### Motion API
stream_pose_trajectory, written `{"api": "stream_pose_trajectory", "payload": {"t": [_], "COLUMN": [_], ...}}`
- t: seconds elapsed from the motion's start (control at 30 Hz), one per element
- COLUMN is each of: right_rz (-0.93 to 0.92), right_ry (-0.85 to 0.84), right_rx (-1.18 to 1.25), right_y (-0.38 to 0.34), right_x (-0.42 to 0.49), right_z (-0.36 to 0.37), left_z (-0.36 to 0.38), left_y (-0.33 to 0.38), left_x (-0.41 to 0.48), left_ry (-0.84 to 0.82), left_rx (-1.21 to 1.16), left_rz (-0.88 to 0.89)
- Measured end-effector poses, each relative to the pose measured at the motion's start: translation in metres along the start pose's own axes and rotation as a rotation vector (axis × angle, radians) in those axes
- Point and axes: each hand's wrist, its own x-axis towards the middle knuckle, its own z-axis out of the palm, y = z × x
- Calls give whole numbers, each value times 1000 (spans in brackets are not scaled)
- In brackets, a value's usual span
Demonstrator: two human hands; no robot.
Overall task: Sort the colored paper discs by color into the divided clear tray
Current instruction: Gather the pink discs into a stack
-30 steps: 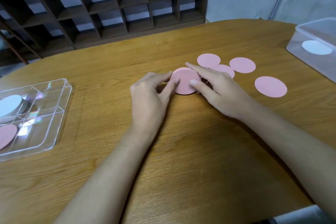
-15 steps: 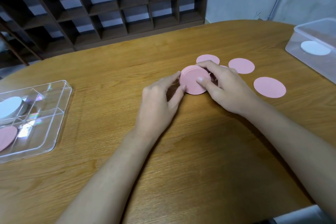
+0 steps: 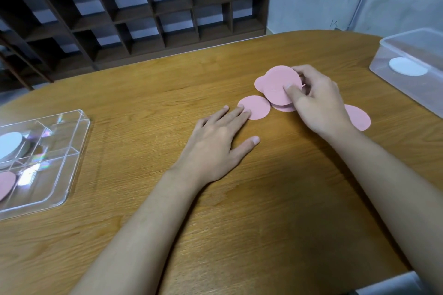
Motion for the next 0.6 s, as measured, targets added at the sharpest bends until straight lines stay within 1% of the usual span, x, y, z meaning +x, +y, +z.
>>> {"api": "stream_pose_trajectory", "payload": {"t": [0.13, 0.27, 0.4, 0.5, 0.6], "right_rz": [-3, -18, -58, -83, -90], "right_ry": [-14, -35, -62, -81, -111], "right_rx": [-2, 8, -6, 9, 27], "right_y": [-1, -4, -5, -7, -8], "right_x": [-1, -3, -5, -7, -9], "right_z": [2, 4, 6, 5, 6], "left_z": [-4, -5, -6, -8, -10], "left_y": [1, -1, -1, 0, 1], "left_x": [1, 1, 1, -1, -3], "left_ry": [147, 209, 241, 319, 403], "left_rx": [-97, -157, -92, -38, -26], "left_rz": [-32, -85, -43, 14, -3]}}
